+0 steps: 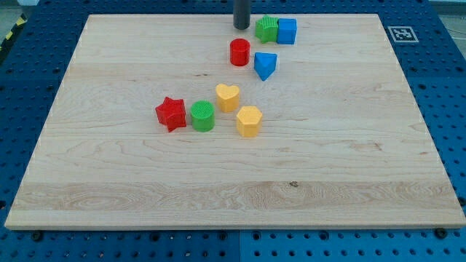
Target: Move the green star into the blue cube to the top right side of the board
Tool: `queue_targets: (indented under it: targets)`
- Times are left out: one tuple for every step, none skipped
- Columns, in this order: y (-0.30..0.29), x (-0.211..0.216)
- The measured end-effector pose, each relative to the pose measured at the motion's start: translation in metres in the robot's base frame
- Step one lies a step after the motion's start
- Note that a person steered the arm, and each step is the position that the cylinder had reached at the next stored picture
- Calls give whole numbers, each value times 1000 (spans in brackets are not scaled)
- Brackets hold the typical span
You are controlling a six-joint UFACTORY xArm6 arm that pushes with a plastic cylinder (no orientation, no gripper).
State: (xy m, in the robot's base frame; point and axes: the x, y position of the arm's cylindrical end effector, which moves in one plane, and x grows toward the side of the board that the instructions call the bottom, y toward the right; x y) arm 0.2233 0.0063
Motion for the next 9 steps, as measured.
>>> queue_targets:
  targets:
    - [0,7]
    - [0,26]
    - [8,27]
    - [28,27]
    - [50,27]
    - [73,27]
    - [98,31]
    - [119,45]
    - [145,61]
